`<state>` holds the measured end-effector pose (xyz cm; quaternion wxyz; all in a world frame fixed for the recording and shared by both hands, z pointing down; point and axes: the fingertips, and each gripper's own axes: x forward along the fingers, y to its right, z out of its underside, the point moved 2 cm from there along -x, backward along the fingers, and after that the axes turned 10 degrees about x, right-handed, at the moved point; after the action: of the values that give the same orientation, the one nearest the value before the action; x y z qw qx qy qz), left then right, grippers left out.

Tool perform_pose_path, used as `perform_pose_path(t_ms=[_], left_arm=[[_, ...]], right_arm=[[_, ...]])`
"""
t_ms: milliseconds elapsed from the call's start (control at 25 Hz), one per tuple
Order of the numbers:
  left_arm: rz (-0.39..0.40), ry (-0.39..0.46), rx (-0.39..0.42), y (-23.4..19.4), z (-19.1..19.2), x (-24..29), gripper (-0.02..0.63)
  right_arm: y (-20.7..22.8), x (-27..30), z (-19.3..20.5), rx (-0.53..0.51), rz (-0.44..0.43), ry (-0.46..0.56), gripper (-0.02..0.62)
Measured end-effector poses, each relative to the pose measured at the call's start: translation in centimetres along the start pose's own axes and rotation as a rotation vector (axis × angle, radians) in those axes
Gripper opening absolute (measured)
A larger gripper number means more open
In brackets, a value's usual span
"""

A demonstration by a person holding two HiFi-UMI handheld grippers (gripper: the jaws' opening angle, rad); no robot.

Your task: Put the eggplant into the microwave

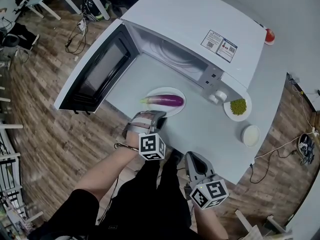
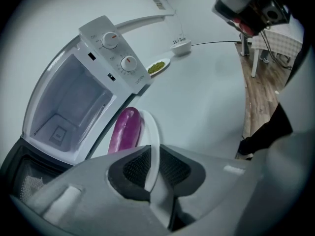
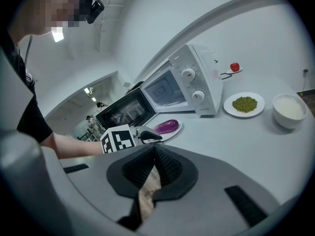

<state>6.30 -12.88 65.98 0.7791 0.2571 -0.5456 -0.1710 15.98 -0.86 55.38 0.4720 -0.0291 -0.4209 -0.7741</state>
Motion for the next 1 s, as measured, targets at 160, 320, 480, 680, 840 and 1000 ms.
perform_pose_path(t_ms=[160, 320, 480, 680, 840, 1000], left_arm=[[-0.019, 0.005, 0.021, 0.4, 0.3, -0.4, 0.055], [-0.044, 0.009, 0.035, 0.7, 0.4, -0.7, 0.052], [-0.094, 0.009, 0.076, 0.6, 0.4, -1.1, 0.044], [-0.169, 0.009, 0.139, 0.3, 0.4, -1.5, 0.035], [-0.220, 0.015, 0.171, 0.0, 0.5, -1.8, 0.029], [-0.255, 0.021, 0.184, -0.2, 0.5, -2.0, 0.025]], right_arm=[[-0.1, 0.1, 0.2, 0.004, -0.003, -0.004, 0.015], [-0.1, 0.1, 0.5, 0.004, -0.002, -0.012, 0.015], [-0.1, 0.0, 0.6, 0.005, -0.002, -0.014, 0.015], [0.1, 0.0, 0.8, -0.001, -0.008, -0.020, 0.015], [0.1, 0.1, 0.8, -0.002, -0.007, -0.028, 0.015], [0.1, 0.2, 0.7, -0.005, -0.009, -0.030, 0.015]])
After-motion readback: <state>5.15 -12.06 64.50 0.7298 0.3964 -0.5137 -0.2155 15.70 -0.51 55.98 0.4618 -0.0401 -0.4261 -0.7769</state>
